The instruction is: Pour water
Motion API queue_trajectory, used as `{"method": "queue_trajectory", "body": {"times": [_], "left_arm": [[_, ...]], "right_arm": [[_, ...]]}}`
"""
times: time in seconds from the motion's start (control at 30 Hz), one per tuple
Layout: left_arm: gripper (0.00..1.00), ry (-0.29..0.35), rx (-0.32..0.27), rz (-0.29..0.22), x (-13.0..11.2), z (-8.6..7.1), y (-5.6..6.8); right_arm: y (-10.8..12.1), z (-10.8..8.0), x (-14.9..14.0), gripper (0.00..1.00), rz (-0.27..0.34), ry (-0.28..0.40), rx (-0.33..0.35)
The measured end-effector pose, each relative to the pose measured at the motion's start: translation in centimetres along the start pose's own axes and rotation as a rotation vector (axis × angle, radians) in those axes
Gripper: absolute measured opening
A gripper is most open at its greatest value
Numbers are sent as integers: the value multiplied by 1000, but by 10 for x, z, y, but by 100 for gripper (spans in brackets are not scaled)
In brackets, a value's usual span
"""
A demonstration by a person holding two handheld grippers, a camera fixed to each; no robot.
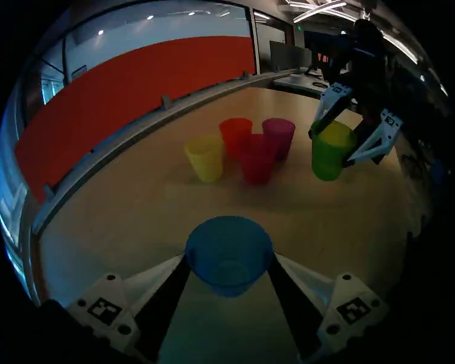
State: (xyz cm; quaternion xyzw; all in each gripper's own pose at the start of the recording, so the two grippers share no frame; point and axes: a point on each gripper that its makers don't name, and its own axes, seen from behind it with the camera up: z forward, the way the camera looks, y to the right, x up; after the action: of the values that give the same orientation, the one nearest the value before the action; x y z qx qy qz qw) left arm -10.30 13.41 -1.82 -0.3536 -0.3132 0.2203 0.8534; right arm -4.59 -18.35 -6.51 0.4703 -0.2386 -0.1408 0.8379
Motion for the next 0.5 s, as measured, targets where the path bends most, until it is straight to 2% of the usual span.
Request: {"method": "queue_trajectory", "body": {"times": [0.5], "left_arm": [[87, -7, -32, -30, -14, 19, 4]], "right_arm": [[1, 11, -17, 91, 6, -41, 6]]}}
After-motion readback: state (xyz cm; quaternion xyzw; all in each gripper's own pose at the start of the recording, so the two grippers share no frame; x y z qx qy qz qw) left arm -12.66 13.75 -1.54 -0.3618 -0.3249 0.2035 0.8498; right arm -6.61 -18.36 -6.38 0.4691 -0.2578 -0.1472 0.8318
